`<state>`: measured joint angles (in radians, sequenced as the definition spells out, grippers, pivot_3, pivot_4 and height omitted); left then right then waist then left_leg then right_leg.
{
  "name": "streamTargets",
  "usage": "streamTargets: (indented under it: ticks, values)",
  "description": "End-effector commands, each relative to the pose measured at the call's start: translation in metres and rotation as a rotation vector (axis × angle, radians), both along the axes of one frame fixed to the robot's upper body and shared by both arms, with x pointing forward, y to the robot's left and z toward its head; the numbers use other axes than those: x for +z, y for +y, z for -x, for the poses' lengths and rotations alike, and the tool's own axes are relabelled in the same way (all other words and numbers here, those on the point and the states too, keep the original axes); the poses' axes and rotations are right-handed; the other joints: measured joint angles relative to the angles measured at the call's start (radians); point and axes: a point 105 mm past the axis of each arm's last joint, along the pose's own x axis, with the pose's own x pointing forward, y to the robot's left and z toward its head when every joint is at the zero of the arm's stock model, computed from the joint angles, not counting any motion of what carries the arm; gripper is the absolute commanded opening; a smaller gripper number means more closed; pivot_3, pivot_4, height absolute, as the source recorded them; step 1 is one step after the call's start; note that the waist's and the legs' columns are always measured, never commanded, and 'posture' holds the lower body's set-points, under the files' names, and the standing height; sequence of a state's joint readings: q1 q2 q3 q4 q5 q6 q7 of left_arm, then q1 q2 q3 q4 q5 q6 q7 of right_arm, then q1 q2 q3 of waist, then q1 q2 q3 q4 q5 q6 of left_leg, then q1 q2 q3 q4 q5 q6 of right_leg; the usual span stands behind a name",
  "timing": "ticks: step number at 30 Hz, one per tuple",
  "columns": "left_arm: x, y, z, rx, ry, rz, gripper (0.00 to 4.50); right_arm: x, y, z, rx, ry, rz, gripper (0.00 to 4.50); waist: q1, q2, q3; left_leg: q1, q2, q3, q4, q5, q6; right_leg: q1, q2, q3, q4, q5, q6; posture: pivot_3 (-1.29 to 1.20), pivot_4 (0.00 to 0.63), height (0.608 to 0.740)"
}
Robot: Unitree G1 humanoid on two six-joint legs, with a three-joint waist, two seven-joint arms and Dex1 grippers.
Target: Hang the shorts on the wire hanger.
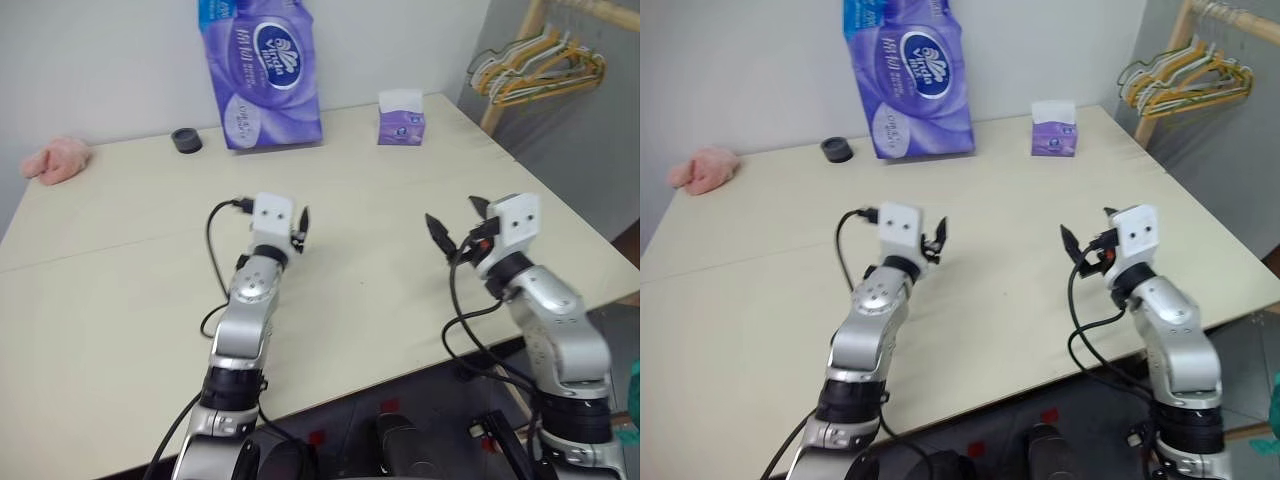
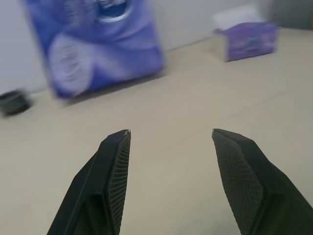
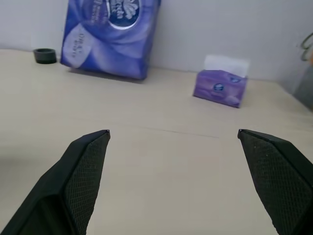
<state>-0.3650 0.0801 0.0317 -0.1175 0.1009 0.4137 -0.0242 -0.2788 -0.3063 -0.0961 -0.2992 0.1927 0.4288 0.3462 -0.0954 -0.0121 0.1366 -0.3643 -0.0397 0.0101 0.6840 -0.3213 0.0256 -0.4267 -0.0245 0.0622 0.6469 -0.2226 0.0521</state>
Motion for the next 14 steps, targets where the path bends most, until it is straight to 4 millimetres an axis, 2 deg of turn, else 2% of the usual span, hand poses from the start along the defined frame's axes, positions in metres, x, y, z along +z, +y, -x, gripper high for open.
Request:
streamTargets:
  ticks: [1,4,8,14]
  values:
    - [0.0,0.039,0.009,0.177,-0.035,0.021,2.81,-0.004,0.003,-0.006,-0.012,-0.04,-0.015,4.47,0.031,-0.002,-0.003,0.0,0.0,0.0,0.0,0.0,0.0,0.0,0.0,-0.001,0.0,0.001,-0.001,0.01,0.075,0.74]
    - [-0.017,0.061,0.017,0.256,0.014,0.068,2.81,-0.015,0.008,-0.011,0.004,-0.022,-0.026,4.47,0.072,-0.006,-0.007,0.0,0.0,-0.002,0.0,0.001,-0.002,0.001,0.0,-0.003,0.0,0.002,-0.003,0.04,0.077,0.74]
    - [-0.024,0.072,0.022,0.281,0.023,0.114,2.81,-0.019,0.008,-0.016,-0.006,-0.021,-0.04,4.47,0.108,-0.007,-0.009,0.0,0.0,-0.006,0.002,0.002,-0.002,0.003,-0.001,-0.009,-0.001,0.003,-0.005,0.07,0.079,0.74]
    - [-0.024,0.061,0.018,0.193,0.034,0.137,2.81,-0.021,0.011,-0.02,0.008,-0.022,-0.039,4.47,0.12,-0.008,-0.01,0.0,0.0,-0.011,0.002,0.004,-0.005,0.005,-0.002,-0.017,0.0,0.004,-0.008,0.09,0.079,0.74]
